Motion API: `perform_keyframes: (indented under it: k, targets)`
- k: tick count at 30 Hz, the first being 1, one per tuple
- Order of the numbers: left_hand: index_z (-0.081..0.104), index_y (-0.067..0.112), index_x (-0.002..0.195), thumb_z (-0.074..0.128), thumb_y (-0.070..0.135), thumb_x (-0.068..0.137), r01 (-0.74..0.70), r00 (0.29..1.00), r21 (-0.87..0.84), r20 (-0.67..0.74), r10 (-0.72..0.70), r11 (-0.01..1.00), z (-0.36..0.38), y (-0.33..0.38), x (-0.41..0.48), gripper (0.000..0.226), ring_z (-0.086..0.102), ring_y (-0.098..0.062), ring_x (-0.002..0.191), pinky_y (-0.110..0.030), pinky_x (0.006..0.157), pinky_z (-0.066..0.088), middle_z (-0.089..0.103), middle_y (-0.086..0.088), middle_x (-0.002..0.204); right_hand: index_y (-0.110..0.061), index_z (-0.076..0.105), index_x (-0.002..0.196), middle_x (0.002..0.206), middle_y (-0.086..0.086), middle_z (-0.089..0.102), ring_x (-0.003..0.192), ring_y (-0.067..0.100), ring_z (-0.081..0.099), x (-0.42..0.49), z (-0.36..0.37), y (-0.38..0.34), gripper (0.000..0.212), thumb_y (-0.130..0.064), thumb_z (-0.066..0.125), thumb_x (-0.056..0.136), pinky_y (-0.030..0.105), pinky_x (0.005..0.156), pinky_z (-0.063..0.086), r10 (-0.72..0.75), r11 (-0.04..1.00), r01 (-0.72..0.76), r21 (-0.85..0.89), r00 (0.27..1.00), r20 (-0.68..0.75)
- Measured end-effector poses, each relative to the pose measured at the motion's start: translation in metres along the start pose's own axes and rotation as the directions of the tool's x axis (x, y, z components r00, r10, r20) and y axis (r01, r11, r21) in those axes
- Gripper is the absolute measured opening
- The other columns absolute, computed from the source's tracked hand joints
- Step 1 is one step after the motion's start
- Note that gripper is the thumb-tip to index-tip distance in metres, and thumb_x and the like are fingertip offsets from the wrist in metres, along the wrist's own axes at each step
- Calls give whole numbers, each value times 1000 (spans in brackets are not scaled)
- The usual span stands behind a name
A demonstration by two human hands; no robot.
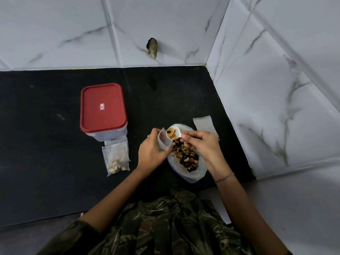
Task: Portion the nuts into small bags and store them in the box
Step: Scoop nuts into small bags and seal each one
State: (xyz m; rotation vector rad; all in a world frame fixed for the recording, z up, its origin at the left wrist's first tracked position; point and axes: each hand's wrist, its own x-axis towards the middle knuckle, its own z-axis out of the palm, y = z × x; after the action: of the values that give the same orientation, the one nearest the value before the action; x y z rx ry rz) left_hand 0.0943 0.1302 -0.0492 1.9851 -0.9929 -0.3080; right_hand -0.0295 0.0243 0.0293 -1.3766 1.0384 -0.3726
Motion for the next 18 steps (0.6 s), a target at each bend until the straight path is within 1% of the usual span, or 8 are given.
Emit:
perform_keyframes:
  k: [2,4,6,9,11,13,15,18]
  targets:
    - [50,24,104,71,49,78,23,1000,13,-8,-22,1000,-1,1,2,42,59,-1,78,-13,61,44,62,14,92,-22,74,90,80,-3,73,73,5,68,-2,10,2,10,-18,72,82,22,81,54,-127,981,120,-149,991,-38]
    - [50,25,102,71,52,78,68,998,6,-8,-68,998,-1,3,4,42,61,-1,77,-18,62,49,64,12,89,-21,73,98,90,-11,71,80,-3,64,-5,18,4,14,-20,69,84,9,82,47,-297,890,259,-374,954,-48]
    - [50,26,99,70,52,77,109,994,-10,-3,-109,994,-2,6,4,40,61,1,73,-13,60,45,64,13,84,-19,71,106,102,-9,69,92,-4,59,-8,25,5,20,-16,65,87,9,87,43,-445,755,372,-540,896,-4]
    - [47,25,95,74,45,76,133,991,-54,2,-133,990,-3,8,6,38,61,2,70,-10,55,41,62,13,79,-12,66,115,113,1,65,107,10,56,-12,31,9,27,-12,59,89,18,96,40,-591,493,514,-702,790,163]
    - [47,24,96,76,42,74,143,990,-89,6,-143,986,-4,8,7,40,61,1,71,-11,56,43,63,11,81,-6,64,115,111,7,65,107,17,58,-15,30,12,31,-14,53,87,25,97,44,-641,302,582,-755,710,291]
    - [48,24,99,76,41,74,141,990,-122,12,-140,982,-4,7,8,41,62,3,73,-8,59,44,64,11,84,-5,63,117,113,8,65,109,19,58,-16,26,15,38,-20,43,88,32,99,46,-653,176,615,-769,658,377]
    - [47,24,101,75,43,74,126,992,-160,14,-125,979,-4,7,9,43,63,1,77,-7,61,45,64,10,87,-5,63,116,113,8,65,109,19,58,-15,22,16,41,-23,39,89,30,100,45,-670,109,645,-757,610,423]
    - [47,24,104,72,49,72,97,995,-227,22,-94,969,-4,7,10,47,64,-5,81,-15,65,49,64,8,90,-4,67,109,108,10,67,105,20,60,-10,16,16,34,-20,44,90,32,95,49,-703,66,697,-714,541,462]
